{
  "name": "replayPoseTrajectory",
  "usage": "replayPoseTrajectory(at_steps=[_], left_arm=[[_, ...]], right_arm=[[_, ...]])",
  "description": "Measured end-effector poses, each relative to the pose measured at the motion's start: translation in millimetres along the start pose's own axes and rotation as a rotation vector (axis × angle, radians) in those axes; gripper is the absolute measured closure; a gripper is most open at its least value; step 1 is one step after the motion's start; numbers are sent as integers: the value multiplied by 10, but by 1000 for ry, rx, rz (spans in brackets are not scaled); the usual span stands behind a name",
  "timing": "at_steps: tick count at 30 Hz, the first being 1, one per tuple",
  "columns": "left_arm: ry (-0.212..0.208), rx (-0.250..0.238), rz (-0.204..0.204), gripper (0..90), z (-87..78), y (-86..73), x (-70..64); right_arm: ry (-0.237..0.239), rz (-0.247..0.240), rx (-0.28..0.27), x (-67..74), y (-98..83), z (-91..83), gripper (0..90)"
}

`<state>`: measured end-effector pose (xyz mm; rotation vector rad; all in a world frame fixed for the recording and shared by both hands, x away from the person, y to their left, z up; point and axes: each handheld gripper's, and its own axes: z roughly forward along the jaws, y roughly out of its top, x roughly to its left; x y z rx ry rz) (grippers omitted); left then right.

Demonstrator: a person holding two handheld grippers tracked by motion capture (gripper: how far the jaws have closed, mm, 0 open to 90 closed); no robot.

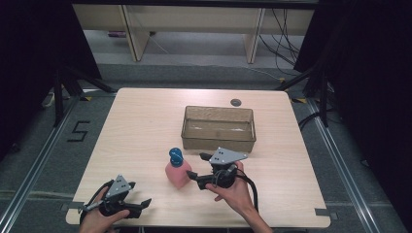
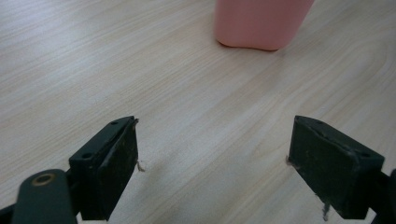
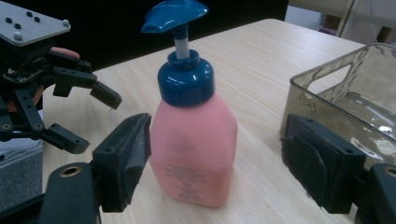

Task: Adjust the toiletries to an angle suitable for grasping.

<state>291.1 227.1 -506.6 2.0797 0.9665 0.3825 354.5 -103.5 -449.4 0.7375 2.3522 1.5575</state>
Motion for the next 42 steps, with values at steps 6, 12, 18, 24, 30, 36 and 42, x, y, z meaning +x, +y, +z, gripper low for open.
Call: replayPoseTrajectory(at_steps=[6,12,18,24,30,36,42], left_arm=[[2,8,13,152,-7,2,13],[6,7,10,152,-3,2,13],[4,11,11,152,-6,1,14],[8,12,10,152,-11,4,21],[7,4,-3,152,1,9,5],[5,-2,7,152,2,15,5],[9,-2,4,152,-5,15,5]], right_arm=[[3,7,7,43,22,52,252],[23,-37,-1,62,58,120,256],[15,-41,-9,73,77,180,266],[37,-21,0,93,99,239,275],[27,-46,-7,92,127,298,283],[46,-40,-14,106,136,369,286],[34,-60,-22,120,154,428,289]])
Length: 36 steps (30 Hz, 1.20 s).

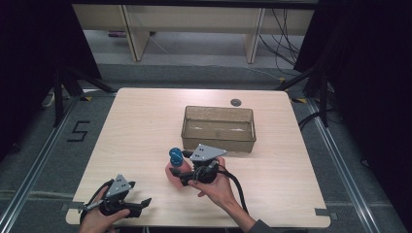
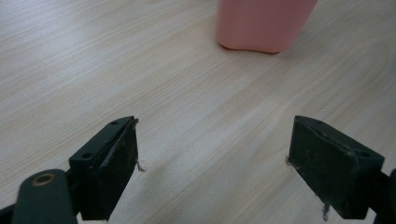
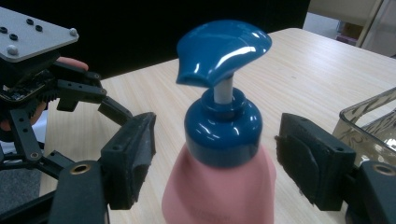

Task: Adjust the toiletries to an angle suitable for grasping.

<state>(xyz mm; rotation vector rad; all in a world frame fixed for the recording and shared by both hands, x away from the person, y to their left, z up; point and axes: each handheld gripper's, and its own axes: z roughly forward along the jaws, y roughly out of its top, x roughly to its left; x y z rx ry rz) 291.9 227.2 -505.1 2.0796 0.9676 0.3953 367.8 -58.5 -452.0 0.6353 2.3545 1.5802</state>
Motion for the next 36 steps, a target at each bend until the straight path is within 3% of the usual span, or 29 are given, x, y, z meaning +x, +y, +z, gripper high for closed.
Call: replayPoseTrajectory(at_steps=[4,6,9,10,11,13,14,17,18,19,23,24,26,28,33,36], left_arm=[[0,1,-6,153,-4,-5,4],[-1,6,11,153,-14,0,4],[-4,-3,-5,152,-3,-4,-12],[8,3,26,152,-4,1,14],[2,2,8,153,-7,-2,3],[-3,6,8,153,-16,-3,1],[-4,9,9,152,-18,-3,0],[-7,-3,-3,152,-8,-3,-11],[-11,13,10,152,-18,5,-1],[-12,10,9,152,-14,8,-3],[-10,-4,-6,152,-1,-4,-11],[-7,7,8,152,-15,-6,2],[-8,13,3,152,-32,-9,5],[-8,6,-5,152,-35,-13,-1],[0,-3,-14,152,-33,-25,-7],[-3,5,-14,152,-40,-22,-2]], right_arm=[[9,12,8,5,10,18,289],[13,3,9,2,17,38,289],[17,2,11,12,25,63,291],[15,15,9,24,25,75,292],[18,8,19,20,32,71,293],[13,-2,13,23,35,82,297],[20,21,19,39,34,86,300],[5,5,16,27,31,102,312],[0,13,10,33,26,107,318],[-12,-12,4,14,28,111,324],[4,14,16,18,26,123,344],[-9,-9,4,1,25,133,348],[-3,25,13,15,20,146,355],[0,-5,17,0,20,157,365],[-4,-18,20,-2,9,179,401],[-4,1,25,2,8,174,417]])
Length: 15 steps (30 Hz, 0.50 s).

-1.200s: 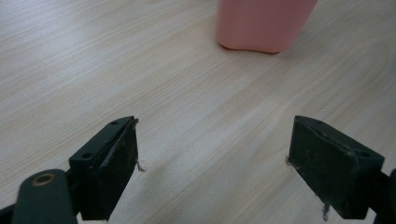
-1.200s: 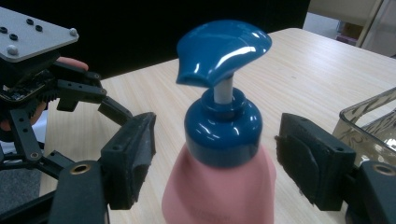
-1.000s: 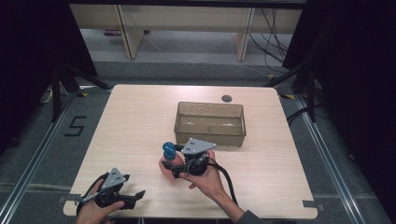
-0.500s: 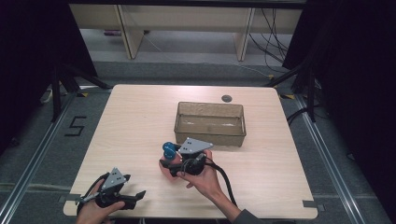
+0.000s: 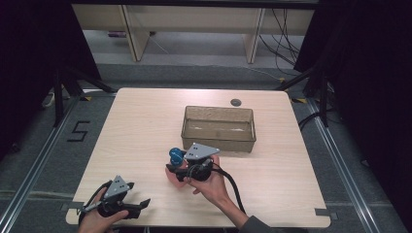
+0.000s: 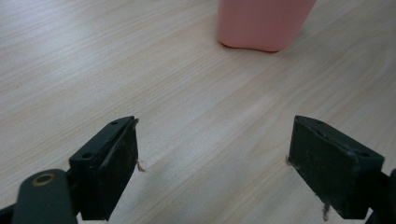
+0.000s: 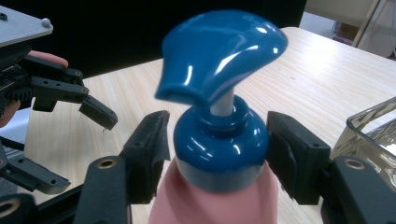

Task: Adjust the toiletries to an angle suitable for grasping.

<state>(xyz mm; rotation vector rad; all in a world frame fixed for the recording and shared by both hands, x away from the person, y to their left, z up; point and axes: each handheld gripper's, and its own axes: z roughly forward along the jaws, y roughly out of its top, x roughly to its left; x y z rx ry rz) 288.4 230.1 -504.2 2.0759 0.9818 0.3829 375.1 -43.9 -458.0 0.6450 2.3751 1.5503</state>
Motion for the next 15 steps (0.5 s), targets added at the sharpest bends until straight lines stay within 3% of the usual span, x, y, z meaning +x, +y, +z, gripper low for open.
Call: replayPoseTrajectory(at_steps=[3,7,9,11,12,13,15], left_arm=[[6,5,37,152,-1,9,26],[-6,-12,-4,153,16,8,-10],[0,-7,24,152,14,10,10],[-4,-14,-4,152,13,8,-11],[2,1,19,153,0,8,4],[1,-16,-1,152,11,7,-10],[-1,-21,-4,152,15,9,-13]], right_arm=[[-1,-5,8,-12,4,-15,430],[-1,-2,4,-9,-4,-8,460],[-1,1,2,-10,-8,-7,463],[9,3,0,-15,-9,-3,464],[-7,-10,-2,-20,-8,-13,464],[-7,-6,-2,-21,-9,-13,464],[-9,-9,-4,-27,-9,-14,467]])
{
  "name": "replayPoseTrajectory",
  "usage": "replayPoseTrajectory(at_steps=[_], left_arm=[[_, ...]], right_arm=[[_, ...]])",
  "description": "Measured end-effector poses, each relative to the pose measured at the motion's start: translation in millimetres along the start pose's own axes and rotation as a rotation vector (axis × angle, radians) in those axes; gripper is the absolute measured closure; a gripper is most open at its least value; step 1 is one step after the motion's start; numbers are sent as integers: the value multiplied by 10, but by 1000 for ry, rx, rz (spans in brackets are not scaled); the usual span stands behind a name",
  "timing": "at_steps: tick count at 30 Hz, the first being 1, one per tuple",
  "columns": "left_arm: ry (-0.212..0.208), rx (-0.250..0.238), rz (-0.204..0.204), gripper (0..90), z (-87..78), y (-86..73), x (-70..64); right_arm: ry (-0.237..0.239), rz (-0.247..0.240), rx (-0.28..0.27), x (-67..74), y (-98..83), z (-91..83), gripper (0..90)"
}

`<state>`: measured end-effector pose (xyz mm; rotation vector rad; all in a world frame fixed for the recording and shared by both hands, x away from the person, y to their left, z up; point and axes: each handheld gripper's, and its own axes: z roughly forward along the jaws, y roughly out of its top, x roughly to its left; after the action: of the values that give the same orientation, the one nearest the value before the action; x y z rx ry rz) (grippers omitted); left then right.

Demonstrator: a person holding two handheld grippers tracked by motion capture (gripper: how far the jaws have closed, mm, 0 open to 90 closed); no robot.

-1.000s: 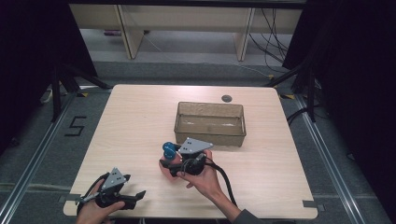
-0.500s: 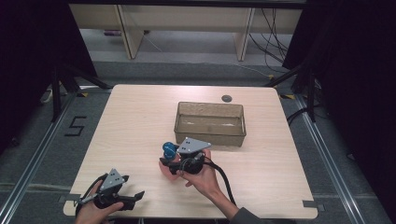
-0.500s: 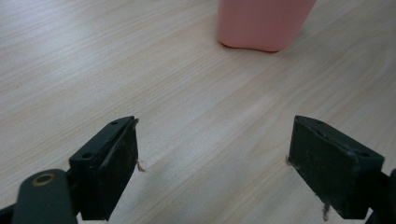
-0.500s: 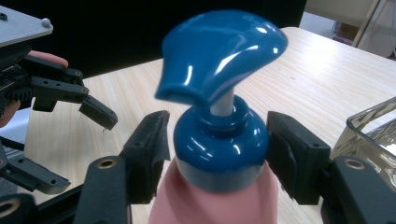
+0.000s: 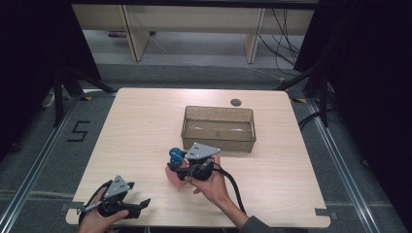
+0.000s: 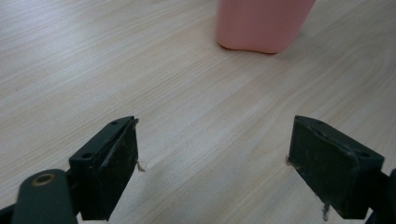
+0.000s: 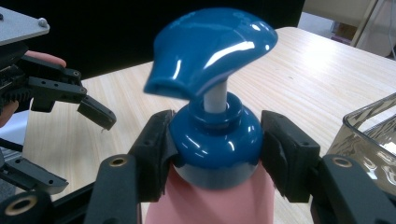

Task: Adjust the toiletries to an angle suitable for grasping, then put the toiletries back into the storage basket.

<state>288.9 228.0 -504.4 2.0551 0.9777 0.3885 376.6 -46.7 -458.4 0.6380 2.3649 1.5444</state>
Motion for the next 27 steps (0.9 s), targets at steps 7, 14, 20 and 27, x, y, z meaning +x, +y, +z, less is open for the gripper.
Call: replayPoseTrajectory(at_steps=[7,14,20,27], left_arm=[[-7,18,13,152,9,12,1],[-3,9,11,152,8,9,1],[-6,12,20,153,25,23,-3],[-9,4,15,153,20,25,7]], right_arm=[[1,42,1,26,-13,-18,488],[-24,-31,-31,40,0,-11,520],[-40,-13,-24,77,1,-31,531],[-54,-16,-10,73,26,-65,532]])
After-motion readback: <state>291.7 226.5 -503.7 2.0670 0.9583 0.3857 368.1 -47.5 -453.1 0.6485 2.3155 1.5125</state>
